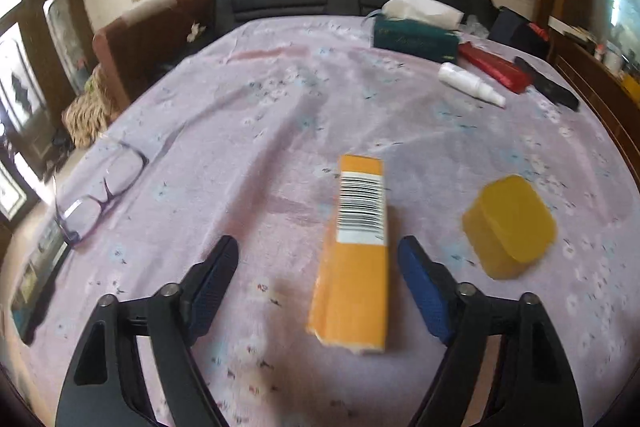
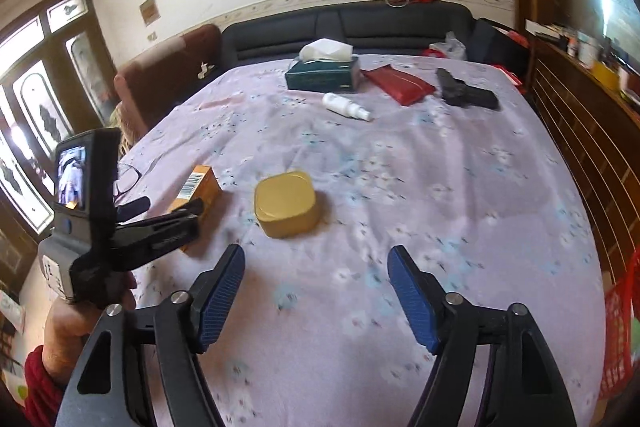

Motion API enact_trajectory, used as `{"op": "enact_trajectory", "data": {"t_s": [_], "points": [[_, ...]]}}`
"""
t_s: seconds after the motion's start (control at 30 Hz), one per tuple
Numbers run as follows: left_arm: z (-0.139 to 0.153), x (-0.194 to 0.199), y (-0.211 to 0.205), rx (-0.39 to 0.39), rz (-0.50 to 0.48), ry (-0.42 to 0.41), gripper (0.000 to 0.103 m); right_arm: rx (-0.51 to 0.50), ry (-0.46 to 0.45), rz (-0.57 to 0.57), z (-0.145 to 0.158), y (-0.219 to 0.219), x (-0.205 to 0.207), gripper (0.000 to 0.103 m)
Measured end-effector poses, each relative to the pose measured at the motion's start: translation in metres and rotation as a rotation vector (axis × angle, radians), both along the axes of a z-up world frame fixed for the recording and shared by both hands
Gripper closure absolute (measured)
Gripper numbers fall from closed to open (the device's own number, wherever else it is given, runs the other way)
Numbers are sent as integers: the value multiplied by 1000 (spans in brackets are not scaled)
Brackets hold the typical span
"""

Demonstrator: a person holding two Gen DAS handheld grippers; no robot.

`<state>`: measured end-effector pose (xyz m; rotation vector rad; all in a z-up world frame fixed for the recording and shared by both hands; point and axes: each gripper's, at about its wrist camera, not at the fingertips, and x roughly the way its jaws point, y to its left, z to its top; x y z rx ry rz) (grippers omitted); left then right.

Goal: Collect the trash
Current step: 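Grasp the orange box with the left tool while the right tool grasps the yellow container, then lift the orange box with the left tool while the right tool lifts the yellow container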

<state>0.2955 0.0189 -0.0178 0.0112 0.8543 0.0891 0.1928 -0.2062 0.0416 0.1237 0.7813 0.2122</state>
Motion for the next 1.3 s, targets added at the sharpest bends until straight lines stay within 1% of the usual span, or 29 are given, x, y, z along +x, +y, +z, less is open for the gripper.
{"op": "enact_trajectory", "data": {"t_s": [0.03,0.1,0.13,0.17,0.3,0.4,0.57,0.7,0.73,0.8,0.83,0.97,1.07,1.2,1.3], "points": [[-2,3,2,-12,5,7,37,0,2,8,-2,5,6,23],[-7,7,10,-57,10,23,60,-11,9,31,-8,14,19,21],[-9,7,14,-82,8,27,65,-24,9,39,-9,19,25,21],[-10,8,15,-90,9,29,73,-37,9,46,-11,24,31,21],[-8,4,17,-109,3,-1,80,-96,40,97,-28,41,65,19],[-4,0,17,-90,14,-37,82,-129,56,116,-39,49,82,19],[-6,3,17,-93,12,-32,82,-169,57,133,-50,61,91,19],[-7,3,17,-81,19,-33,82,-173,65,127,-62,66,96,19],[-7,2,17,-79,18,-33,82,-177,67,122,-64,66,97,20],[-7,2,16,-72,17,-35,82,-172,72,119,-68,65,98,35],[-7,2,16,-70,16,-36,82,-159,78,117,-69,63,98,35],[-6,-1,12,-61,6,-53,82,-130,55,102,-66,57,96,35],[-1,-5,8,-52,-6,-83,82,-107,29,82,-62,50,92,35],[6,-12,1,-26,-15,-142,82,-99,-34,58,-52,41,85,35],[9,-13,-2,-17,-20,-162,82,-79,-43,54,-51,38,83,35]]}}
